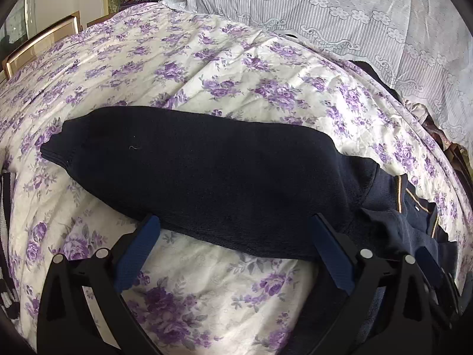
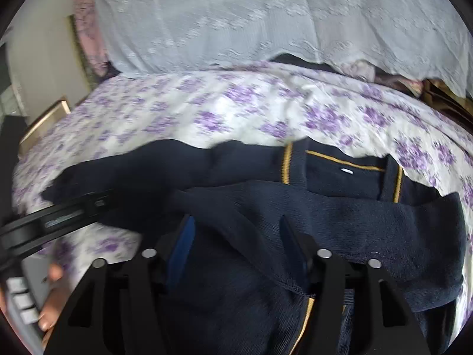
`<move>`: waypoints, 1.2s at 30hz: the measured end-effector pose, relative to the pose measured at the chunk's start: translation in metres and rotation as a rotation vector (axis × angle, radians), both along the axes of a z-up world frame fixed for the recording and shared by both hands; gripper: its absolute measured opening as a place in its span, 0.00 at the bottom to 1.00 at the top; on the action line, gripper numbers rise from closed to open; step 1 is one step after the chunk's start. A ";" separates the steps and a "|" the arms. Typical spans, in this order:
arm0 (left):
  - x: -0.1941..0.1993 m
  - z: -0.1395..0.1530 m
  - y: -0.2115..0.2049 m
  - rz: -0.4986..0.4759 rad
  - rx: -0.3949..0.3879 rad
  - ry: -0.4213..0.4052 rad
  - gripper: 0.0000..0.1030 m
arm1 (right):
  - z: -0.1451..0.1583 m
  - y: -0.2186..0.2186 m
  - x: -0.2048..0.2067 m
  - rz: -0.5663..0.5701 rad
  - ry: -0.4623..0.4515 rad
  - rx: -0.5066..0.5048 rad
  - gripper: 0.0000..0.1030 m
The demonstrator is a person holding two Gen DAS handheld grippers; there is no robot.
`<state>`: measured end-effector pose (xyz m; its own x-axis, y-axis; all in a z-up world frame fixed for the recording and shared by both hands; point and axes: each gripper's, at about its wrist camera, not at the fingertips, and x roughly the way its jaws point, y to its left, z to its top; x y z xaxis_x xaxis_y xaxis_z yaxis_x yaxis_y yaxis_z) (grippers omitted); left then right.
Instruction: Fold small clothes
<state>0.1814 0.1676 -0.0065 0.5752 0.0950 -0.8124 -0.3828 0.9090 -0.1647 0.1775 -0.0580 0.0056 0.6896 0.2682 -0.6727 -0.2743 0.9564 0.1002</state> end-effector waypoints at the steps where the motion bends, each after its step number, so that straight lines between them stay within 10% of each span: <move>1: 0.000 0.000 0.001 0.002 -0.003 0.000 0.96 | 0.010 -0.003 -0.010 0.019 -0.044 0.025 0.66; 6: 0.000 -0.003 0.000 0.006 0.002 0.010 0.96 | 0.037 -0.028 -0.016 -0.042 -0.129 0.155 0.77; 11: 0.004 -0.007 -0.001 -0.001 0.016 0.036 0.96 | -0.034 -0.017 0.034 -0.126 0.194 -0.045 0.77; 18: 0.009 -0.009 0.010 -0.014 -0.018 0.055 0.96 | 0.021 -0.073 0.004 -0.234 -0.028 0.056 0.76; 22: 0.009 -0.008 0.018 0.003 -0.047 0.045 0.96 | -0.001 -0.141 0.017 -0.409 0.108 0.042 0.76; 23: 0.010 -0.008 0.019 0.005 -0.051 0.047 0.96 | -0.022 -0.158 0.026 -0.413 0.209 0.059 0.76; 29: 0.011 -0.005 0.026 0.007 -0.055 0.048 0.96 | 0.003 -0.143 -0.008 -0.352 0.061 0.118 0.76; 36: 0.004 -0.006 0.075 0.109 -0.158 0.046 0.96 | -0.029 -0.067 0.005 -0.150 0.145 -0.105 0.94</move>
